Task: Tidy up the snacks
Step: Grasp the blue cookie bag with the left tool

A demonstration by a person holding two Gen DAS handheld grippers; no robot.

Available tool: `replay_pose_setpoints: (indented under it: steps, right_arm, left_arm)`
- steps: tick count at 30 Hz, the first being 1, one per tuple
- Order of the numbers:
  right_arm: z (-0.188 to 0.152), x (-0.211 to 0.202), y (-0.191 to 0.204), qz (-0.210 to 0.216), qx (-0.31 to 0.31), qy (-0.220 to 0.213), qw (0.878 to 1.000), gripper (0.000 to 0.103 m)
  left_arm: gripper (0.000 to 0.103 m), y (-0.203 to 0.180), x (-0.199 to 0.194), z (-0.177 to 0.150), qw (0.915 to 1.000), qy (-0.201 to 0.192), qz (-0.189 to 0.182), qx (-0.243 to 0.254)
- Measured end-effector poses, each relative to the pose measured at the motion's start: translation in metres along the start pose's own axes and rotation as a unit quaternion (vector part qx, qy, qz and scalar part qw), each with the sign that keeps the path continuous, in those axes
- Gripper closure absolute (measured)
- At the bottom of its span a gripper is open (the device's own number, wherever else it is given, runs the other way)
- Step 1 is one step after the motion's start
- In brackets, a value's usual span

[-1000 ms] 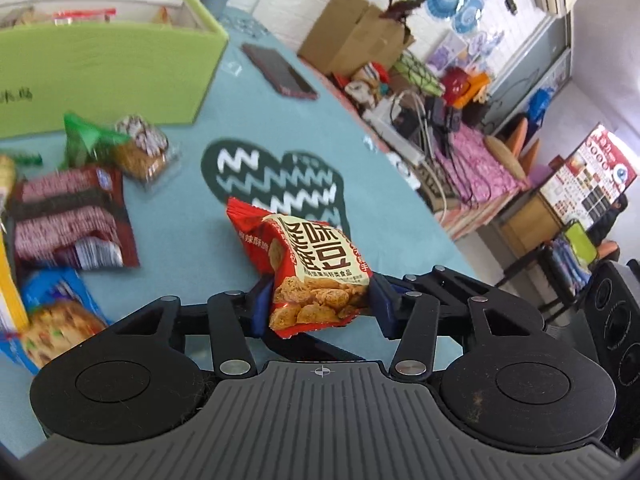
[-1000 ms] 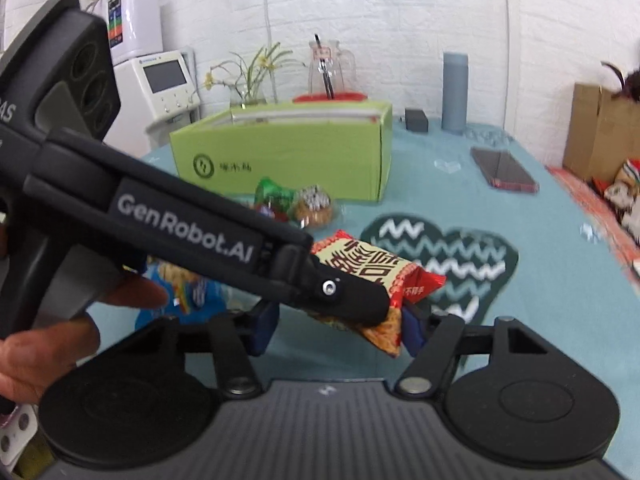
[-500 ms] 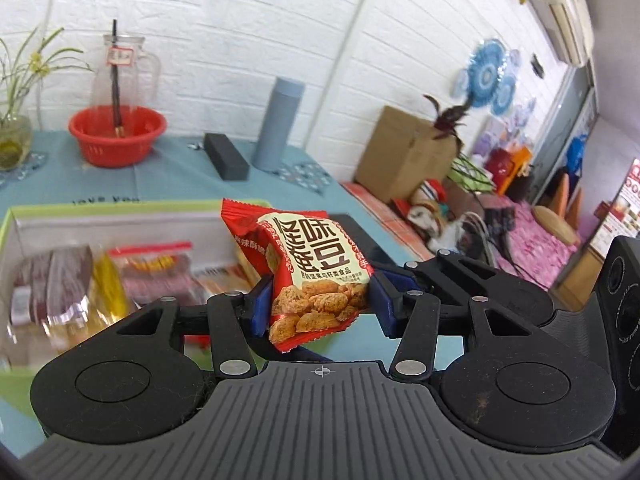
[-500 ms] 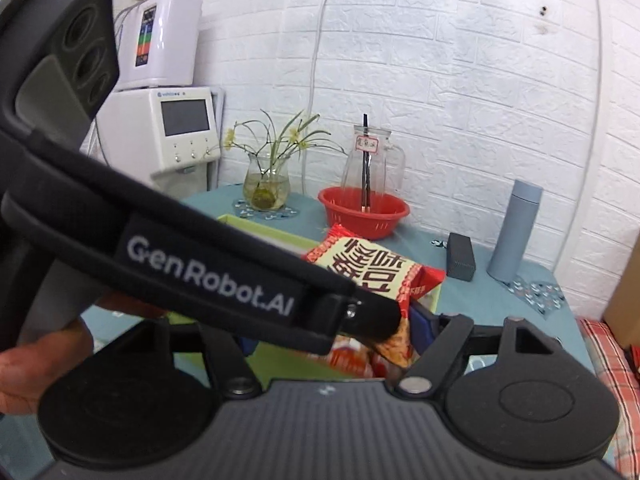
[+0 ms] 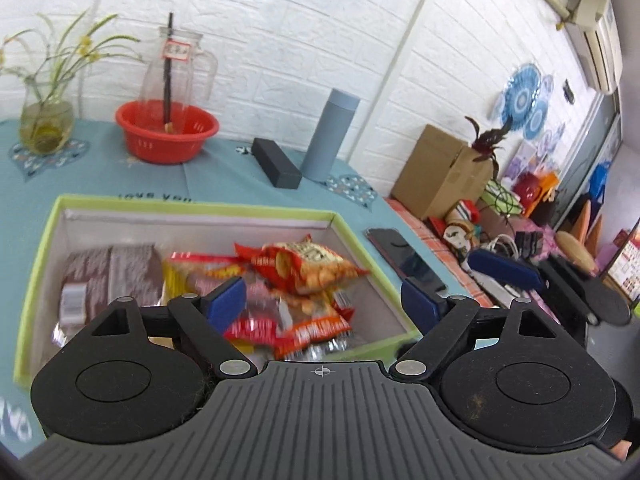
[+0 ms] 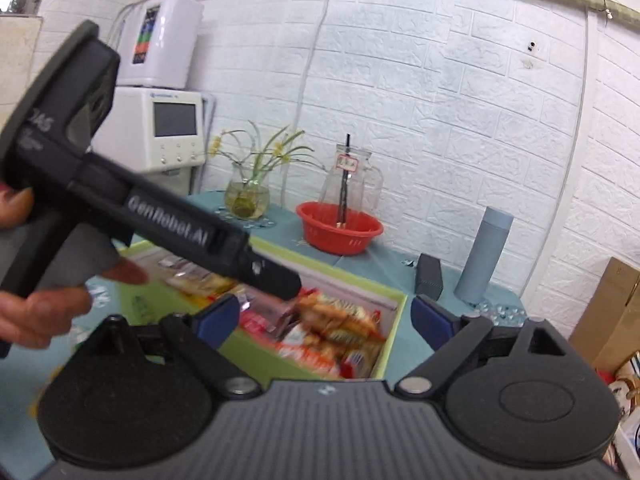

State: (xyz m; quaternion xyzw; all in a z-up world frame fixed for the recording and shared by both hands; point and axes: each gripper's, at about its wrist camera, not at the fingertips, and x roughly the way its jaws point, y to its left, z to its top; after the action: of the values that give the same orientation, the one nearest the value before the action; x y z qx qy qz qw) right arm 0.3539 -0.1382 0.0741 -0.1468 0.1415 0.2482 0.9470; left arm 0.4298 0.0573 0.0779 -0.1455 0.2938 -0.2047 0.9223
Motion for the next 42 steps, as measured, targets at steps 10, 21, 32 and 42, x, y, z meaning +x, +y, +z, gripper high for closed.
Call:
replay_pose_setpoints:
  steps: [10,21,32,42]
  right_arm:
    - [-0.076,-0.068,0.062,0.067,0.053,0.083,0.993,0.011]
    - [-0.100,-0.039,0.108,0.115,0.075,0.153,0.979,0.011]
    - [-0.108,-0.082,0.157,0.120,0.053,0.144,0.981,0.011]
    - [-0.108,-0.095,0.148,0.118,0.096,0.139,0.979,0.010]
  left_arm:
    - [0.021,-0.007,-0.103,-0.098,0.9990,0.007,0.021,-0.040]
    - [0.039,-0.011,-0.086,-0.169,0.9907,0.108,0.012,-0.081]
    - [0.078,-0.030,-0.113,-0.196,0.9930,0.110,0.038,-0.020]
    - [0.050,-0.033,-0.132,-0.203,0.9929,0.109,0.041,-0.024]
